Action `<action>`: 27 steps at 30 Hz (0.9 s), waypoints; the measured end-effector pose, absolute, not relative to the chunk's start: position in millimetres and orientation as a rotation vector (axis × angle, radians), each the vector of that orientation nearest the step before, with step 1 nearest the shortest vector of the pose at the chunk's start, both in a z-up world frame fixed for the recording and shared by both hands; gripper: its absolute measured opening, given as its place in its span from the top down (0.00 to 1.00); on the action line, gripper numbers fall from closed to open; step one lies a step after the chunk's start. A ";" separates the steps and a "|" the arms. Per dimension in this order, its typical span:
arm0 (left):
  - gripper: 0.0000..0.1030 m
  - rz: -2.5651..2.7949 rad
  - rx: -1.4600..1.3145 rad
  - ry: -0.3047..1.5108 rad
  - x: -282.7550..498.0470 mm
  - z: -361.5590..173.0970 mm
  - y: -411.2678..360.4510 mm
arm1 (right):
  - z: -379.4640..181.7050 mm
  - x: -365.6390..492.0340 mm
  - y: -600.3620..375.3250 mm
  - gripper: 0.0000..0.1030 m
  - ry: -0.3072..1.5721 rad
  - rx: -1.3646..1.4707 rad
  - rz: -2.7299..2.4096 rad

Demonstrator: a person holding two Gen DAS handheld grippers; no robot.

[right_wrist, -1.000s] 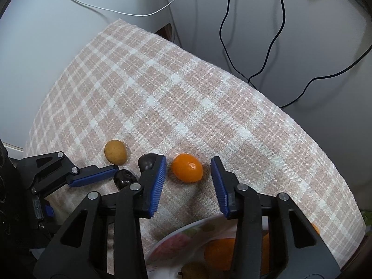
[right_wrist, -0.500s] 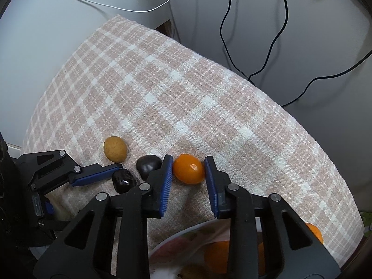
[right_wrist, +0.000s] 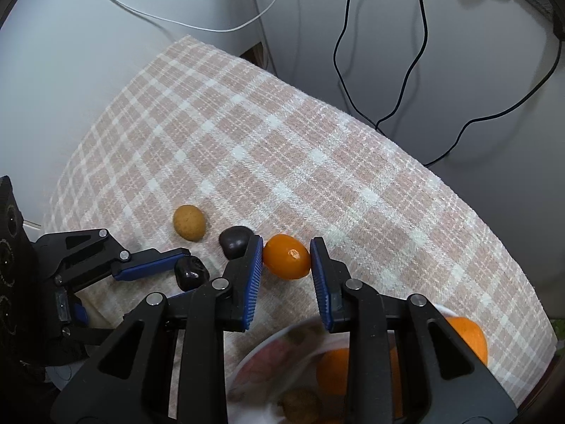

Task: Organize fruits
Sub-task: 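Close the left gripper on a dark plum while the right gripper closes on the small tangerine, then carry the plum with the left gripper while the right gripper carries the tangerine over the plate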

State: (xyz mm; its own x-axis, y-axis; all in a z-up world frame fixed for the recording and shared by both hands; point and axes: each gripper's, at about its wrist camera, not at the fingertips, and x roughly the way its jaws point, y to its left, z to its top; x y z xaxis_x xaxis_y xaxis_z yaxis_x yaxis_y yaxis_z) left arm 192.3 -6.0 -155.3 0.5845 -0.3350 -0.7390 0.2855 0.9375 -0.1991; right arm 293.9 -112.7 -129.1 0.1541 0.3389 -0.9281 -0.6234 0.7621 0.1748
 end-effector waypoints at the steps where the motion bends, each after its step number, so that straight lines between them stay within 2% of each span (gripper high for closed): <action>1: 0.77 -0.363 -0.061 0.871 190.5 -153.6 -6.2 | -126.9 292.4 -113.6 0.72 1.232 -0.272 0.704; 27: 0.77 -0.436 -0.039 0.798 151.4 -113.6 -41.3 | -61.1 225.1 -200.8 0.72 1.062 -0.119 0.708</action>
